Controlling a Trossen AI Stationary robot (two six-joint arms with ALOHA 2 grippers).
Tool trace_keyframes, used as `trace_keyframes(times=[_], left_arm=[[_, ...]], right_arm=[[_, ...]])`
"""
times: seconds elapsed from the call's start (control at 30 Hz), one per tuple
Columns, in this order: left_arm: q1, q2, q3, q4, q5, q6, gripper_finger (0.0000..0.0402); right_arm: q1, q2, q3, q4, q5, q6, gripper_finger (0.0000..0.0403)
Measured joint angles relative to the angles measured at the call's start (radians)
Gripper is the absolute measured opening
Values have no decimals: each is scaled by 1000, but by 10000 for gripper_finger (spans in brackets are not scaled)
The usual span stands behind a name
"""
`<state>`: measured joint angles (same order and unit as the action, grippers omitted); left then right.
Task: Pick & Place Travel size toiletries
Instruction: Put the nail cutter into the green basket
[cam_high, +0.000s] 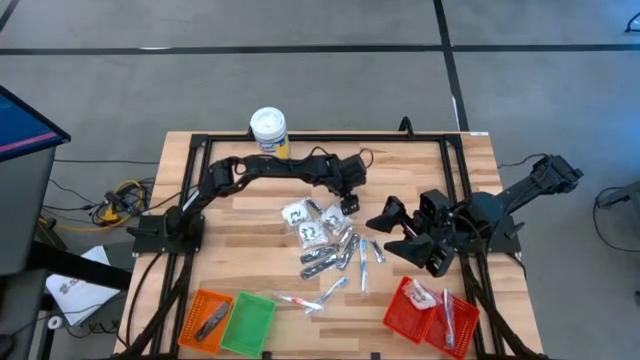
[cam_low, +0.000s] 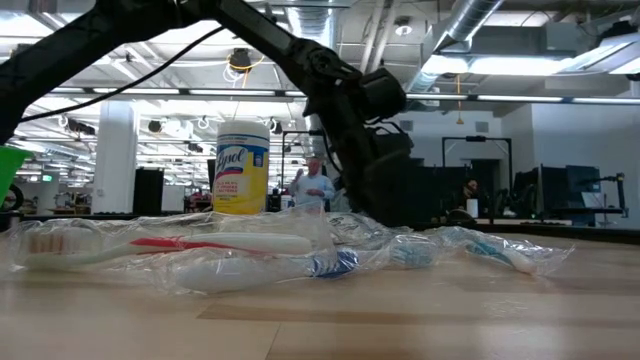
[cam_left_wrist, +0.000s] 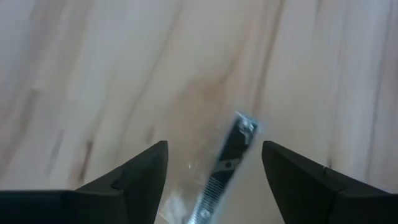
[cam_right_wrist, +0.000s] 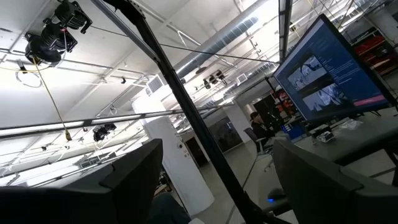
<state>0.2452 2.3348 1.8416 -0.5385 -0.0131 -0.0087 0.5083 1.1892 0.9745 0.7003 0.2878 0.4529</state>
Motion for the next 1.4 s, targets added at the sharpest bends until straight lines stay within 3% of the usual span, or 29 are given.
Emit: trace_keyframes(times=[0.33, 0.73, 0.9, 1.2, 1.4], left_arm=[[2, 57, 13, -6, 76, -39, 250], [-53, 55, 7, -47, -9, -30, 244], [-67, 53, -12, -51, -16, -75, 196], [-71, 37, -20, -71, -2, -155, 43], [-57, -9, -29, -108, 21, -178, 41]], right_arm=[[0, 0, 0, -13, 1, 35, 297], [0, 0, 0, -21, 1, 53, 297], [11, -4, 0, -35, 0, 57, 297], [22, -7, 0, -33, 1, 64, 297], [17, -7, 0, -35, 1, 63, 297]])
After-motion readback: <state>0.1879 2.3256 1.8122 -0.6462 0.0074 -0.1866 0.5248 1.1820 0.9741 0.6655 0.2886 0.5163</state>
